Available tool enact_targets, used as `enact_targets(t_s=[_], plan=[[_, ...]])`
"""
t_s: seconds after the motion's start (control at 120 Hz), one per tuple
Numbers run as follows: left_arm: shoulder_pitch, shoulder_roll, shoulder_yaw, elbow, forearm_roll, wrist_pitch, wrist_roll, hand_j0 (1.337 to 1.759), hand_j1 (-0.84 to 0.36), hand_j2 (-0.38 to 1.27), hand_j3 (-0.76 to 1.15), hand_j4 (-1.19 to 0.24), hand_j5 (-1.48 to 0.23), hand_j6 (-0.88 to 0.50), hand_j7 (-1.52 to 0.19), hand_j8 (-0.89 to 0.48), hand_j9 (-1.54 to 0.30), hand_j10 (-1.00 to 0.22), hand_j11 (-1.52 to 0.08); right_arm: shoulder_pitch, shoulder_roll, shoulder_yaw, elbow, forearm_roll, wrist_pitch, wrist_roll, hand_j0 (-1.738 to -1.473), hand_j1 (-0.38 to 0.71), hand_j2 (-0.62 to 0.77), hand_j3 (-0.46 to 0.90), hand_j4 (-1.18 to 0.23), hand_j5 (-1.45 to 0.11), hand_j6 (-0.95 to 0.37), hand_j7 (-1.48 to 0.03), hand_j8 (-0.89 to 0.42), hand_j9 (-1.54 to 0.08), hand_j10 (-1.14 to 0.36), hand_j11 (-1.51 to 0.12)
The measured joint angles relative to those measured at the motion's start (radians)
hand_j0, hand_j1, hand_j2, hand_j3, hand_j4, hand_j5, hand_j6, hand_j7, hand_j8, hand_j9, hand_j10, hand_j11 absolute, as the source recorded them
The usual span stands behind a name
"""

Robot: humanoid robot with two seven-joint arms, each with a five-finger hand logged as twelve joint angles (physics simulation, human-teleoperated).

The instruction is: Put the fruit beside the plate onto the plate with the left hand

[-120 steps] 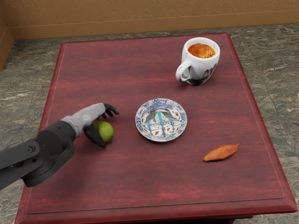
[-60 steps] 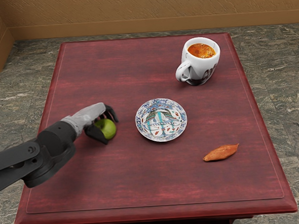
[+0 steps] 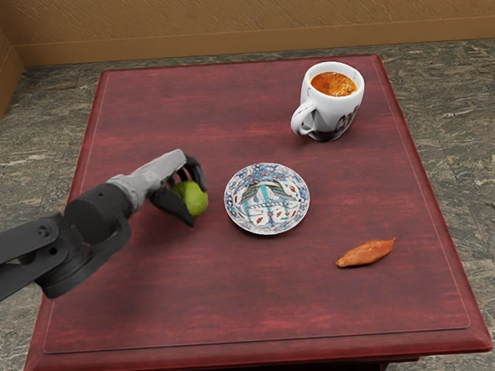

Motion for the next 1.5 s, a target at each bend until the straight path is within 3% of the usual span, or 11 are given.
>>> enact_targets(t_s=[0.325, 0.392, 0.467, 0.65, 0.7, 1.133, 1.325, 1.5], plan=[[-0.069, -0.066, -0.03, -0.037, -0.038, -0.009, 0.0, 1.649, -0.19, 0.4, 0.0, -0.74, -1.19, -0.38, -1.14, -0.38, -1.13, -0.59, -1.13, 0.004, 0.0, 0.0, 0.0, 0.001, 0.0, 0.0, -1.658, -0.35, 0.0, 0.0, 0.0, 0.0, 0.0, 0.0, 0.0, 0.0, 0.0, 0.0], [-0.083, -0.092, -0.031, -0.038, -0.044, -0.012, 0.0, 1.65, -0.25, 0.53, 0.0, -0.76, -1.19, -0.37, -1.13, -0.36, -1.13, -0.57, -1.13, 0.004, 0.0, 0.0, 0.0, 0.001, 0.0, 0.0, -1.658, -0.35, 0.0, 0.0, 0.0, 0.0, 0.0, 0.0, 0.0, 0.0, 0.0, 0.0], [-0.089, -0.133, -0.031, -0.039, -0.054, -0.016, -0.001, 1.651, -0.27, 0.49, 0.0, -0.76, -1.21, -0.35, -1.14, -0.33, -1.13, -0.56, -1.13, 0.005, 0.0, 0.0, 0.0, 0.001, 0.0, 0.0, -1.658, -0.35, 0.0, 0.0, 0.0, 0.0, 0.0, 0.0, 0.0, 0.0, 0.0, 0.0], [-0.097, -0.184, -0.031, -0.039, -0.074, -0.025, -0.001, 1.649, -0.36, 0.63, 0.0, -0.77, -1.24, -0.28, -1.15, -0.29, -1.14, -0.51, -1.15, 0.006, 0.0, 0.0, 0.0, 0.001, 0.0, 0.0, -1.658, -0.35, 0.0, 0.0, 0.0, 0.0, 0.0, 0.0, 0.0, 0.0, 0.0, 0.0], [-0.112, -0.184, -0.031, -0.036, -0.079, -0.025, -0.001, 1.649, -0.34, 0.58, 0.0, -0.77, -1.24, -0.28, -1.15, -0.29, -1.14, -0.51, -1.15, 0.007, 0.0, 0.0, 0.0, 0.001, 0.0, 0.0, -1.658, -0.35, 0.0, 0.0, 0.0, 0.0, 0.0, 0.0, 0.0, 0.0, 0.0, 0.0], [-0.129, -0.292, -0.032, 0.198, -0.087, -0.042, 0.0, 1.648, -0.36, 0.61, 0.0, -0.79, -1.25, -0.27, -1.15, -0.28, -1.15, -0.51, -1.15, 0.021, 0.0, 0.0, 0.0, 0.001, 0.0, 0.0, -1.658, -0.35, 0.0, 0.0, 0.0, 0.0, 0.0, 0.0, 0.0, 0.0, 0.0, 0.0], [-0.154, -0.313, -0.032, 0.225, -0.08, -0.037, 0.0, 1.654, -0.2, 0.31, 0.0, -0.56, -0.82, -0.31, -0.78, -0.33, -0.78, -0.44, -0.78, 0.023, 0.0, 0.0, 0.0, 0.001, 0.0, 0.0, -1.658, -0.35, 0.0, 0.0, 0.0, 0.0, 0.0, 0.0, 0.0, 0.0, 0.0, 0.0], [-0.155, -0.309, -0.033, 0.223, -0.079, -0.036, 0.0, 1.656, -0.14, 0.18, 0.0, -0.45, -0.62, -0.34, -0.6, -0.35, -0.6, -0.4, -0.6, 0.024, 0.0, 0.0, 0.0, 0.001, 0.0, 0.0, -1.658, -0.35, 0.0, 0.0, 0.0, 0.0, 0.0, 0.0, 0.0, 0.0, 0.0, 0.0]])
